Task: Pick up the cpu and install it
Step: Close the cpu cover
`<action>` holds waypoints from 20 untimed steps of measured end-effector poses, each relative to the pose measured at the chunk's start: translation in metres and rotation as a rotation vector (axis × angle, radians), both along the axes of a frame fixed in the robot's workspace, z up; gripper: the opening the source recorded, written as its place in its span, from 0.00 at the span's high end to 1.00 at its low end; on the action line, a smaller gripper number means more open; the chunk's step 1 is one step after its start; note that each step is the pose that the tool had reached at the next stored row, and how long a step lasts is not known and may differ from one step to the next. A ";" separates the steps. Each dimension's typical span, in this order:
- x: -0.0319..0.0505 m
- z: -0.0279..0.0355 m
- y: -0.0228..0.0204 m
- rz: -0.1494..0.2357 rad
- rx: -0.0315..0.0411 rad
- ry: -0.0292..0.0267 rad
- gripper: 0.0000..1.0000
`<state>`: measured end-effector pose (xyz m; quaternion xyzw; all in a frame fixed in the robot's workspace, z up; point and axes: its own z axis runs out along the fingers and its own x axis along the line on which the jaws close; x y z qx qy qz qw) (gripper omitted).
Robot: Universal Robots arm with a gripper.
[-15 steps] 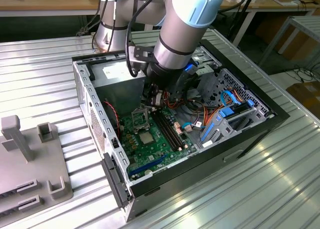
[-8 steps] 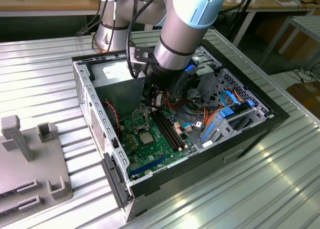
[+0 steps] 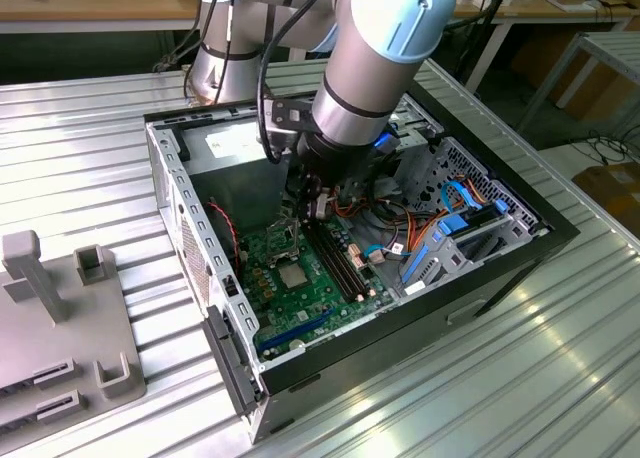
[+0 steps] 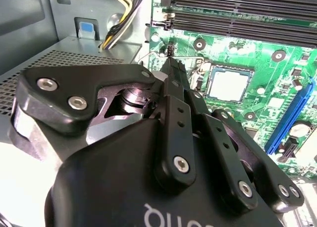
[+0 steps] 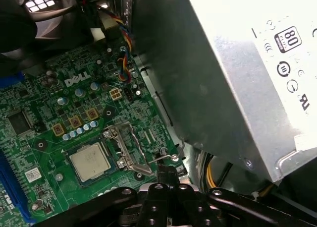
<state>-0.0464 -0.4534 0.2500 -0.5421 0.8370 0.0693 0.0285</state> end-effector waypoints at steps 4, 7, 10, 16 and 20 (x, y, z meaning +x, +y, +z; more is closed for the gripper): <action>0.0000 0.0000 -0.0027 0.001 0.0000 0.0000 0.89; 0.0001 0.0000 -0.0046 0.001 0.0000 -0.0001 0.89; 0.0001 0.0000 -0.0063 0.001 0.0000 0.0000 0.89; 0.0001 0.0000 -0.0097 0.002 0.0001 -0.0001 0.89; 0.0001 0.0000 -0.0113 0.002 0.0000 0.0000 0.89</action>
